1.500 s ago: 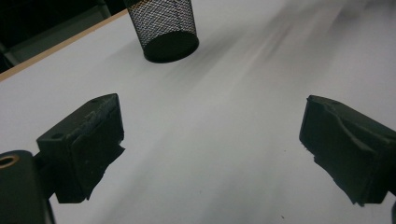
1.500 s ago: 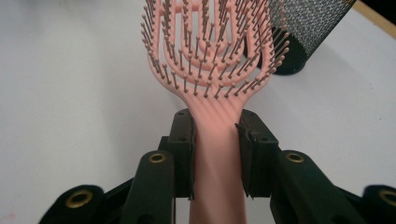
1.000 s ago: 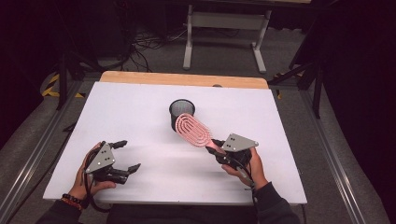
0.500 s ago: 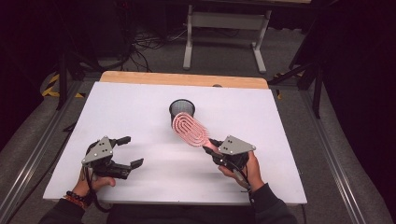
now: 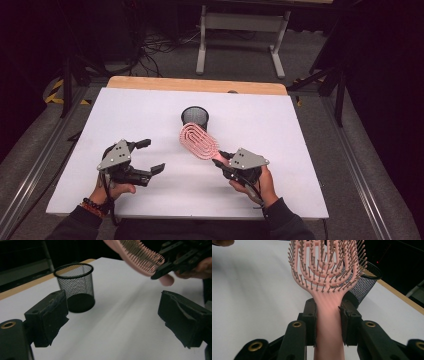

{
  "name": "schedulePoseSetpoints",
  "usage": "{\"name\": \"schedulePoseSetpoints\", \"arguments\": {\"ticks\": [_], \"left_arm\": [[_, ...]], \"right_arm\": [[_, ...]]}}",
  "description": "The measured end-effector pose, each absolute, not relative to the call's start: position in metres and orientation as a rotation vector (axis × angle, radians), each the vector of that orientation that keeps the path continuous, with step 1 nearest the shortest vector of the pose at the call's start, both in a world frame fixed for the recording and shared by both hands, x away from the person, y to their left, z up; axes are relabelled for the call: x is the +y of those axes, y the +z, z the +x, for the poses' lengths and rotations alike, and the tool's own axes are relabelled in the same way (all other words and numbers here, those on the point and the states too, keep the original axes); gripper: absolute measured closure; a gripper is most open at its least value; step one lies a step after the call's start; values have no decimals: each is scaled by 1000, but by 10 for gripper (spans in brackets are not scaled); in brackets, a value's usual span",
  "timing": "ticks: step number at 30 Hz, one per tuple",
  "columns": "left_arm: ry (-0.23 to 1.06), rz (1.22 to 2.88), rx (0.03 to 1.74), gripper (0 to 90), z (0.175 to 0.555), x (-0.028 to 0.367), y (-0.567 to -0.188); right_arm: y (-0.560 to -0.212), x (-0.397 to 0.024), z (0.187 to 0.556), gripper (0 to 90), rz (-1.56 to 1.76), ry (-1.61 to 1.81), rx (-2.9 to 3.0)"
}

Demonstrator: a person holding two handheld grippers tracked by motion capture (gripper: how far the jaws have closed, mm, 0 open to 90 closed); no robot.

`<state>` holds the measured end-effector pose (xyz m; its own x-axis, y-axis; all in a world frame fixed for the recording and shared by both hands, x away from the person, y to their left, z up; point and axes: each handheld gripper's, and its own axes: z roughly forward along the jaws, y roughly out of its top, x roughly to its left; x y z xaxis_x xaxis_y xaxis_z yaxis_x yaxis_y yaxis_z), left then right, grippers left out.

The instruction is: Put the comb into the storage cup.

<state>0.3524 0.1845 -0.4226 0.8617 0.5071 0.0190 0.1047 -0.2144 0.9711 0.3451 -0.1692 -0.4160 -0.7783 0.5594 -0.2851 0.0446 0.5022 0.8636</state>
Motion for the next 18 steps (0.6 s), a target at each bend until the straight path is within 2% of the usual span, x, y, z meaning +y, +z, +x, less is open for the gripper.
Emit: {"name": "schedulePoseSetpoints", "arguments": {"ticks": [12, 18], "left_arm": [[298, 1726, 464, 144, 361, 159, -416], [196, 1666, 491, 158, 368, 147, -415]], "right_arm": [[-419, -161, 340, 691, 484, 1263, 2160], [-421, -156, 339, 691, 477, 1261, 2153]]}}
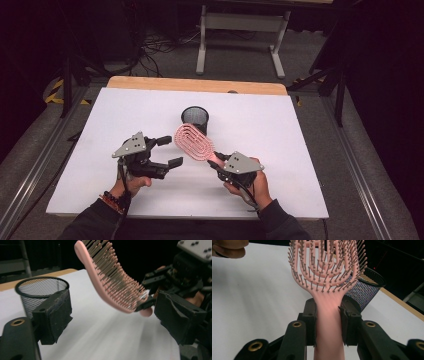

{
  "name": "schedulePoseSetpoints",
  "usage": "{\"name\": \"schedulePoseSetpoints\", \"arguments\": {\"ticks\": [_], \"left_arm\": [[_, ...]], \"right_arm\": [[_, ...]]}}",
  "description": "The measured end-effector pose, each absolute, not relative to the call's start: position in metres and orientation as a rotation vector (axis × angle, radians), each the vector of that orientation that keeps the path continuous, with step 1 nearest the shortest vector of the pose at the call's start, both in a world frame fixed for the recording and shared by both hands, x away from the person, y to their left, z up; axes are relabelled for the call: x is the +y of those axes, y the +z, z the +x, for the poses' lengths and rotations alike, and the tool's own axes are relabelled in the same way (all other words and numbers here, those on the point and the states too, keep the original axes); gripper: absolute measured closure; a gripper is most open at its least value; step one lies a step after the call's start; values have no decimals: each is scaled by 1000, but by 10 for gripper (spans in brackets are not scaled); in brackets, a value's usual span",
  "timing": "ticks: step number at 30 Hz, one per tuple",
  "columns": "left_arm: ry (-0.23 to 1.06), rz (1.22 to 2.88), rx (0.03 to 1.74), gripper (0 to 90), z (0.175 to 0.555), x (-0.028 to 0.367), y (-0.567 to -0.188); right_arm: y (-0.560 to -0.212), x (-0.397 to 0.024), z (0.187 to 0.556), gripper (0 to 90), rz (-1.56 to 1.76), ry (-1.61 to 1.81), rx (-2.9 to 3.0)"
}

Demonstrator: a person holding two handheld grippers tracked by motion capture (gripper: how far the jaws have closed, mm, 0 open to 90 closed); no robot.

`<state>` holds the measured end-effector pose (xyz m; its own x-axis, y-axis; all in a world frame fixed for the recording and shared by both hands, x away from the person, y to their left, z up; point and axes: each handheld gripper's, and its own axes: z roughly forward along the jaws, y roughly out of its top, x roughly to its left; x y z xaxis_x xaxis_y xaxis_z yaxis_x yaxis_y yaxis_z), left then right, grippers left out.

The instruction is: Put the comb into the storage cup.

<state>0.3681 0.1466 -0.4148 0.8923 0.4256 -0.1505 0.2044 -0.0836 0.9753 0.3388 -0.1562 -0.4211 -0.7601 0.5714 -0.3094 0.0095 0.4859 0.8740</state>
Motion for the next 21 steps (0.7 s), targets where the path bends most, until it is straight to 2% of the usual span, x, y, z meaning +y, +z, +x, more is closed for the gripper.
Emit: {"name": "schedulePoseSetpoints", "arguments": {"ticks": [9, 17, 18, 21], "left_arm": [[116, 1643, 520, 194, 377, 125, -419], [136, 1615, 569, 302, 377, 117, -421], [148, 1608, 574, 357, 376, 117, -420], [154, 1597, 586, 447, 376, 117, -420]], "right_arm": [[-423, -153, 338, 691, 477, 1264, 2137], [-427, -149, 337, 691, 456, 1213, 2126], [-428, -146, 337, 691, 448, 1199, 2125], [-430, -145, 336, 691, 442, 1191, 2124]]}}
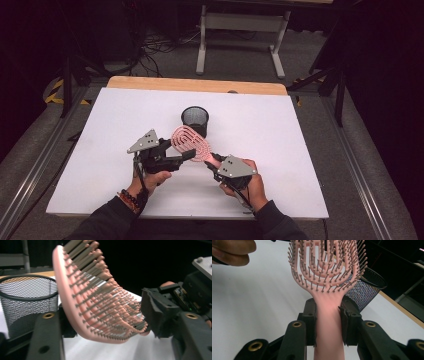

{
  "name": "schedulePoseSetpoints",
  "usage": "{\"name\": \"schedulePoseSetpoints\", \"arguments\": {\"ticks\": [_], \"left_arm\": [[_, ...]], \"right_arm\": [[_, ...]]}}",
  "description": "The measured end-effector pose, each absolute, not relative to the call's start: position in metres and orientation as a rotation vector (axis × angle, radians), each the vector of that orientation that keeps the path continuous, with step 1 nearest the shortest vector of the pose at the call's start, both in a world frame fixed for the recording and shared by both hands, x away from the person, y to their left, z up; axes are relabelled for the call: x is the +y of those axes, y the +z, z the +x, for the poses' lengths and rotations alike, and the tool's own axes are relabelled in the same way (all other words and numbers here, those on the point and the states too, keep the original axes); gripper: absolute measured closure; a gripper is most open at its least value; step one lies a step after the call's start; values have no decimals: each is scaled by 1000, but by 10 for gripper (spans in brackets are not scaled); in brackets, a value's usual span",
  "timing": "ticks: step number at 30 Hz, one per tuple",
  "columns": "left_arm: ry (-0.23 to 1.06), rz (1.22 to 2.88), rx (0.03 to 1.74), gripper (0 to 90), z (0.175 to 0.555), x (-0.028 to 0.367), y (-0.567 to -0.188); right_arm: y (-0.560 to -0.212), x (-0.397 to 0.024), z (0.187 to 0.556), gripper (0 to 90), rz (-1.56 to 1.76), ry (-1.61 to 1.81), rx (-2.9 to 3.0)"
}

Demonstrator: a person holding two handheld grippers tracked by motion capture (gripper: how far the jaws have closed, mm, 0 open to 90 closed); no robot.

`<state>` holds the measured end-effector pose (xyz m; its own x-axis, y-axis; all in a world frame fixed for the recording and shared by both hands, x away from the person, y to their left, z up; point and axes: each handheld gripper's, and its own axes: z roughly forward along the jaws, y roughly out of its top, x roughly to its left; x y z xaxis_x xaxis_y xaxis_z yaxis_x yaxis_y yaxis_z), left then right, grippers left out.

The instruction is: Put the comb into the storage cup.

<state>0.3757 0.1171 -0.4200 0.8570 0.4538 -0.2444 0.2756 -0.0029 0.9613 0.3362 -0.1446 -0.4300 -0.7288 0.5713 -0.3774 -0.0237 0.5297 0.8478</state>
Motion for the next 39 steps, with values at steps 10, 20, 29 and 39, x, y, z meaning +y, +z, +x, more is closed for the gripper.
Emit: {"name": "schedulePoseSetpoints", "arguments": {"ticks": [10, 20, 29, 39], "left_arm": [[124, 1546, 539, 594, 374, 124, -419], [186, 1560, 471, 631, 367, 121, -414], [235, 1570, 462, 634, 365, 127, -407], [281, 1562, 463, 634, 364, 143, -402]], "right_arm": [[-434, -140, 335, 691, 435, 1170, 2119], [-435, -139, 337, 680, 446, 1191, 2146], [-433, -144, 338, 552, 453, 1240, 2153], [-426, -161, 337, 305, 491, 1302, 2118]]}}
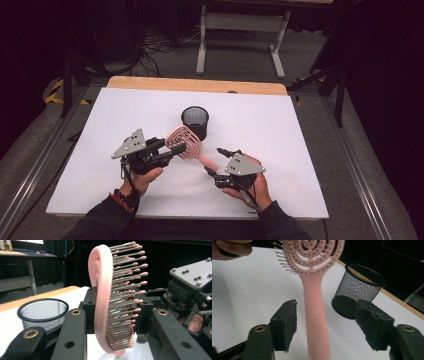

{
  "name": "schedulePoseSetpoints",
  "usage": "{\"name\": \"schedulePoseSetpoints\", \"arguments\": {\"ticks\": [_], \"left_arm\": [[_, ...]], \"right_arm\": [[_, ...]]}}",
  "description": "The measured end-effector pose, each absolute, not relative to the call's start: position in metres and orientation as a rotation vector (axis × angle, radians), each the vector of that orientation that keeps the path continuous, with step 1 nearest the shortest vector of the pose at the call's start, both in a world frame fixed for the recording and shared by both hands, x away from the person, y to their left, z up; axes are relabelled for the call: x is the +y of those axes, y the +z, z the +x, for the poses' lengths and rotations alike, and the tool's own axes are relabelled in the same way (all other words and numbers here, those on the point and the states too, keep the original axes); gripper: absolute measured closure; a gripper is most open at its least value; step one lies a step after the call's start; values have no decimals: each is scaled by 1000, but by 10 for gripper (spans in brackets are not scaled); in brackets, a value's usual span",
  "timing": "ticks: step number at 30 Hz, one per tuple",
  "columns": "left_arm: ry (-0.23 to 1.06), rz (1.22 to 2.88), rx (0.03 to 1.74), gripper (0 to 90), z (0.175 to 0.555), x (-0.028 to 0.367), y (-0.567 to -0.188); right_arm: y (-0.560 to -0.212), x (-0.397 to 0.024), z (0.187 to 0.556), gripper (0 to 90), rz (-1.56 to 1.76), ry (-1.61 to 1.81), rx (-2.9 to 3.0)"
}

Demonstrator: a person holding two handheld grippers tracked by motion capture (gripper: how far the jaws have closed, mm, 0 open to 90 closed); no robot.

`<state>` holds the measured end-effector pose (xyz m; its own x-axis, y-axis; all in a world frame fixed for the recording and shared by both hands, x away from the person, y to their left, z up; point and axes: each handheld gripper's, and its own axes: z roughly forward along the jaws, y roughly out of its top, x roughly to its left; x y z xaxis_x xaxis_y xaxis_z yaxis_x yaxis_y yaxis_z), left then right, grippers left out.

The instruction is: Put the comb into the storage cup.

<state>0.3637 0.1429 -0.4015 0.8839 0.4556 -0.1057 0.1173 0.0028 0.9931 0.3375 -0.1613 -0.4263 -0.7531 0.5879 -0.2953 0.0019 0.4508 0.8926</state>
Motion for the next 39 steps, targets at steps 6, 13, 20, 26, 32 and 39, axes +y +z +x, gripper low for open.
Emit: {"name": "schedulePoseSetpoints", "arguments": {"ticks": [6, 13, 20, 26, 32, 39], "left_arm": [[316, 1552, 462, 634, 363, 157, -398], [344, 1544, 477, 634, 362, 170, -393], [375, 1549, 477, 634, 361, 174, -391], [401, 1550, 479, 634, 361, 176, -390], [423, 1556, 489, 635, 361, 179, -389], [440, 1556, 497, 635, 362, 179, -388]], "right_arm": [[-421, -175, 337, 239, 511, 1304, 2059], [-421, -186, 334, 188, 528, 1301, 2006], [-422, -194, 331, 180, 547, 1296, 1976], [-424, -200, 330, 151, 563, 1300, 1954], [-428, -201, 331, 141, 580, 1271, 1954], [-430, -202, 332, 141, 587, 1270, 1953]]}}
